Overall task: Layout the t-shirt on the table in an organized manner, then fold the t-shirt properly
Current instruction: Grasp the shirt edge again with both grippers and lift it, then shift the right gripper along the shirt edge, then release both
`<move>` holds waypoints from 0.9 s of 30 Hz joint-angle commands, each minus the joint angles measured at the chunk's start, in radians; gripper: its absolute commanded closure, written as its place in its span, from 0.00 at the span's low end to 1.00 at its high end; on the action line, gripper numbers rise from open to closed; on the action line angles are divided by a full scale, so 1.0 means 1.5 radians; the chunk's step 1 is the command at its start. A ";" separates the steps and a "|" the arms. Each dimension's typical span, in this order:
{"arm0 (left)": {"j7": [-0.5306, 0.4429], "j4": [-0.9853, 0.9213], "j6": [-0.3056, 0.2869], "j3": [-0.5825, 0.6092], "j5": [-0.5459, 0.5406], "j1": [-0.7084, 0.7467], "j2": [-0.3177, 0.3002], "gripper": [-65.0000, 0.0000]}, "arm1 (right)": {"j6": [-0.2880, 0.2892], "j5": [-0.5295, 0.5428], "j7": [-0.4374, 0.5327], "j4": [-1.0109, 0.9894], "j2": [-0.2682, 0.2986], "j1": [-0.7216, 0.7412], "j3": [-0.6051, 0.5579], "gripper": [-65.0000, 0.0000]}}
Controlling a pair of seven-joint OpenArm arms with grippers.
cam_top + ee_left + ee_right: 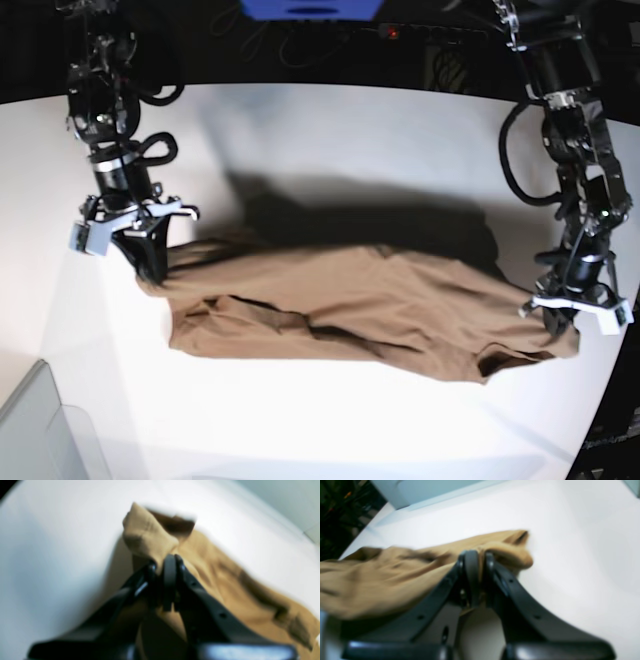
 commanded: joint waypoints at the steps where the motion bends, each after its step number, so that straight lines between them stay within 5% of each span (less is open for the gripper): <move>1: -0.002 0.006 -0.001 0.004 -0.001 -0.020 -0.006 1.00 | 0.001 0.002 0.016 -0.008 0.005 0.037 0.004 1.00; 14: 0.004 -0.276 -0.001 0.005 0.006 -0.187 -0.006 0.99 | 0.001 0.001 -0.120 -0.386 0.003 0.342 -0.018 0.99; 18: 0.004 -0.293 -0.001 0.005 0.001 -0.191 -0.008 0.96 | 0.001 0.002 -0.181 -0.379 0.003 0.365 -0.016 0.77; 23: 0.004 -0.289 -0.002 0.005 0.000 -0.191 -0.009 0.65 | 0.001 0.002 -0.197 -0.247 0.008 0.307 -0.003 0.47; 27: 0.004 -0.289 -0.004 0.001 0.000 -0.191 -0.010 0.61 | 0.001 0.003 -0.192 -0.146 -0.008 0.216 0.034 0.34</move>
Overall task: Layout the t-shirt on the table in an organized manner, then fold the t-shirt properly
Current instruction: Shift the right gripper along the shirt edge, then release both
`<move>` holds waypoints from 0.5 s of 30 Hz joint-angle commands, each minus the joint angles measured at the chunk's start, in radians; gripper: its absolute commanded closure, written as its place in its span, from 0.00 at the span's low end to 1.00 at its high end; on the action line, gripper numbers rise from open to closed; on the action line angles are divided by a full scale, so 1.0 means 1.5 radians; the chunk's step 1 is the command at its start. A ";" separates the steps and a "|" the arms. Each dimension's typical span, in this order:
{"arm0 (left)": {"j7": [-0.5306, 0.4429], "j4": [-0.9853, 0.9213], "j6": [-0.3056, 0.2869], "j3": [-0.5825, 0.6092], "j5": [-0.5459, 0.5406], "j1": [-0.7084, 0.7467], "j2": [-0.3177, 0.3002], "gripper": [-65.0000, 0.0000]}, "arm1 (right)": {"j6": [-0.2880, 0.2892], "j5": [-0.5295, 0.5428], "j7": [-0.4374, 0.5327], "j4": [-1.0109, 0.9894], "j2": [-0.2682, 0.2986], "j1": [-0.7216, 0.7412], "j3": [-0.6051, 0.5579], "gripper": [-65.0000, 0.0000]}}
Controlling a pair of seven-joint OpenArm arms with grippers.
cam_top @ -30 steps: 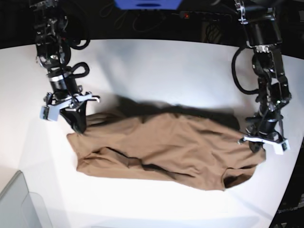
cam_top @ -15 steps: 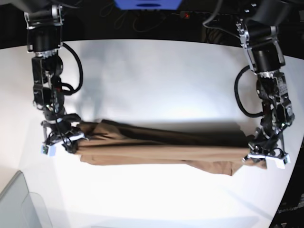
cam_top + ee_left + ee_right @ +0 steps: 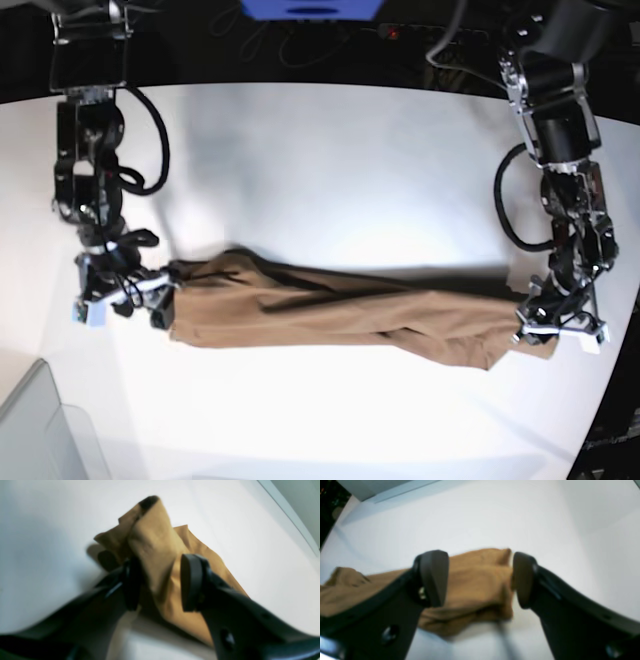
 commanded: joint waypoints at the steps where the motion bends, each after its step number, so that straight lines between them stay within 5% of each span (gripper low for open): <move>1: -0.016 0.013 -0.006 -0.002 -0.005 -0.020 -0.009 0.61 | 0.006 0.009 0.014 0.029 -0.011 -0.008 0.005 0.33; 8: -0.018 0.013 -0.006 -0.003 -0.005 -0.020 -0.008 0.61 | 0.007 0.006 0.015 0.026 -0.075 -0.084 0.015 0.33; 15: -0.021 0.012 -0.006 0.000 -0.005 -0.020 -0.006 0.61 | 0.007 0.006 0.015 -0.049 -0.077 -0.056 -0.052 0.33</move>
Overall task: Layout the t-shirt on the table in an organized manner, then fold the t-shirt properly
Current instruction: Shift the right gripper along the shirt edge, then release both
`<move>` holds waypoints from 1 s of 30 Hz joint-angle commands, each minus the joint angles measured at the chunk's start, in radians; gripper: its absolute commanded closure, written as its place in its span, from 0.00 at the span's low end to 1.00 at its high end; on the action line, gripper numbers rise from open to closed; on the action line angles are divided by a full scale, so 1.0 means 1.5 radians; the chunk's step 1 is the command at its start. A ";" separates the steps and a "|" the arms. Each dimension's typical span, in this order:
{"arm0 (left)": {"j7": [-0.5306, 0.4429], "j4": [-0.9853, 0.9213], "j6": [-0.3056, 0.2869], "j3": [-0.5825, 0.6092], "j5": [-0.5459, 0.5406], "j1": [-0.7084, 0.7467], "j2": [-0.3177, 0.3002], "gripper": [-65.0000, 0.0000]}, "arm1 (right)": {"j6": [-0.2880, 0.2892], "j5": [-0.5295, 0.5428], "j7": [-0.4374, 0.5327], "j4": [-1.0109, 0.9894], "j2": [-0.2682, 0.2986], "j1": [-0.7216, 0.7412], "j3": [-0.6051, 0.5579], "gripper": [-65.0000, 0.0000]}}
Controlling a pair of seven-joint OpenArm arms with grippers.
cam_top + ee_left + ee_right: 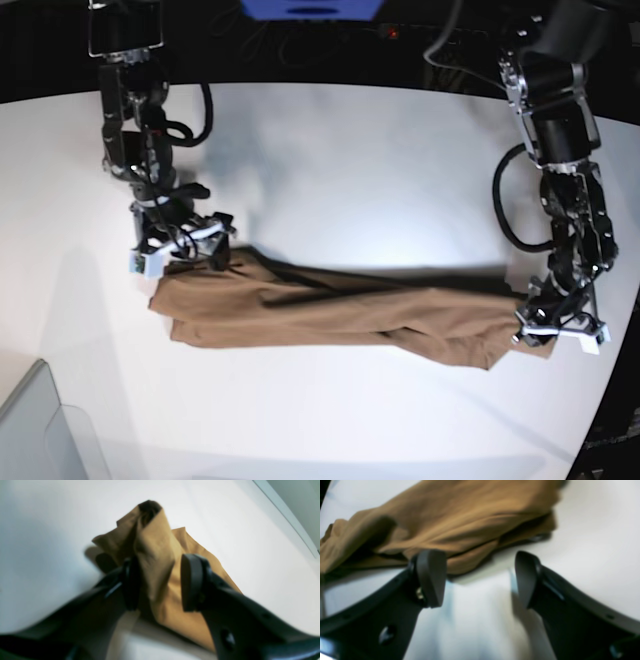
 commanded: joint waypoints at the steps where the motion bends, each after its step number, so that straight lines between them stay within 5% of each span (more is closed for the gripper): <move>1: -0.013 0.012 -0.003 0.001 -0.004 -0.020 -0.009 0.61 | 0.007 0.007 0.015 0.009 0.000 0.013 -0.004 0.33; 12: -0.013 0.006 -0.003 0.000 -0.004 -0.018 -0.008 0.61 | 0.007 0.008 0.015 -0.101 -0.026 0.091 -0.044 0.36; 14: -0.013 0.006 -0.003 -0.002 -0.004 -0.017 -0.008 0.61 | 0.007 0.008 0.015 -0.105 -0.027 0.094 -0.046 0.46; 20: -0.013 0.013 -0.003 -0.004 -0.004 -0.005 -0.008 0.61 | 0.007 0.009 0.013 -0.027 -0.030 0.048 -0.043 1.00; 30: -0.008 0.044 -0.004 -0.004 -0.006 0.027 -0.008 0.61 | 0.007 0.008 0.010 0.232 0.000 -0.110 -0.042 1.00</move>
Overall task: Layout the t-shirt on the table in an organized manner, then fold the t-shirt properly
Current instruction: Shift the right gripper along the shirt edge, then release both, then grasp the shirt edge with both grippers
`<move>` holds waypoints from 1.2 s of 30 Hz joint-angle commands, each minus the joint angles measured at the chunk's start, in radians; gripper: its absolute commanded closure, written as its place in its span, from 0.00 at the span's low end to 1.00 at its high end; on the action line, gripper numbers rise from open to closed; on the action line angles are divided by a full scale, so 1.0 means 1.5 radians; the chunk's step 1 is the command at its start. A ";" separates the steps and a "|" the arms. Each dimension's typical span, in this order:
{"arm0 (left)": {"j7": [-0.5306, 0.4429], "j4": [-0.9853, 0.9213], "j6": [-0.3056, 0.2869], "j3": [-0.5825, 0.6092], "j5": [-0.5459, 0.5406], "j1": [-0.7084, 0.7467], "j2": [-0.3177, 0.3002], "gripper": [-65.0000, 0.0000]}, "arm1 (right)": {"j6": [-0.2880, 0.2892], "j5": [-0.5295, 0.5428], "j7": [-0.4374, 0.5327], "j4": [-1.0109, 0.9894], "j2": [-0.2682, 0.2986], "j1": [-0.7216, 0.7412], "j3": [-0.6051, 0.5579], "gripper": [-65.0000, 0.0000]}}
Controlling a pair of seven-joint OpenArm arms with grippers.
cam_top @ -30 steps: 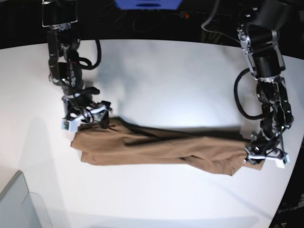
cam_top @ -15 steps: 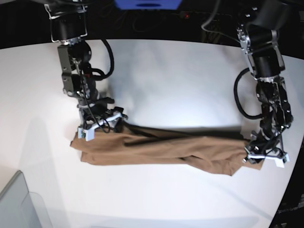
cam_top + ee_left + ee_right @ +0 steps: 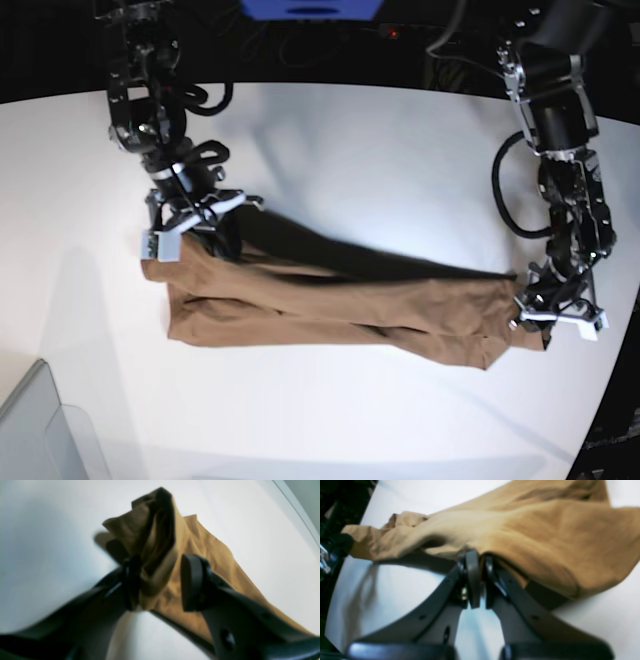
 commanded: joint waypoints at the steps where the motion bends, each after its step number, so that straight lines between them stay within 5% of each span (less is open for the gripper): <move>1: -0.014 0.033 -0.004 -0.001 -0.005 -0.001 -0.009 0.61 | 0.004 0.007 0.015 0.026 0.008 -0.004 0.003 1.00; 11: -0.014 0.271 -0.004 -0.041 -0.117 0.219 -0.010 0.61 | 0.003 0.008 0.018 0.096 0.057 -0.111 0.053 1.00; 19: -0.014 0.315 -0.005 -0.106 -0.206 0.343 -0.014 0.61 | 0.004 0.007 0.018 0.116 0.065 -0.151 0.081 1.00; 27: -0.018 0.246 -0.005 -0.083 -0.200 0.298 -0.011 0.60 | 0.004 0.007 0.014 0.117 0.065 -0.152 0.086 1.00; 36: -0.020 0.216 -0.002 0.014 -0.094 0.238 -0.007 0.60 | 0.004 0.007 0.014 0.115 0.065 -0.153 0.083 1.00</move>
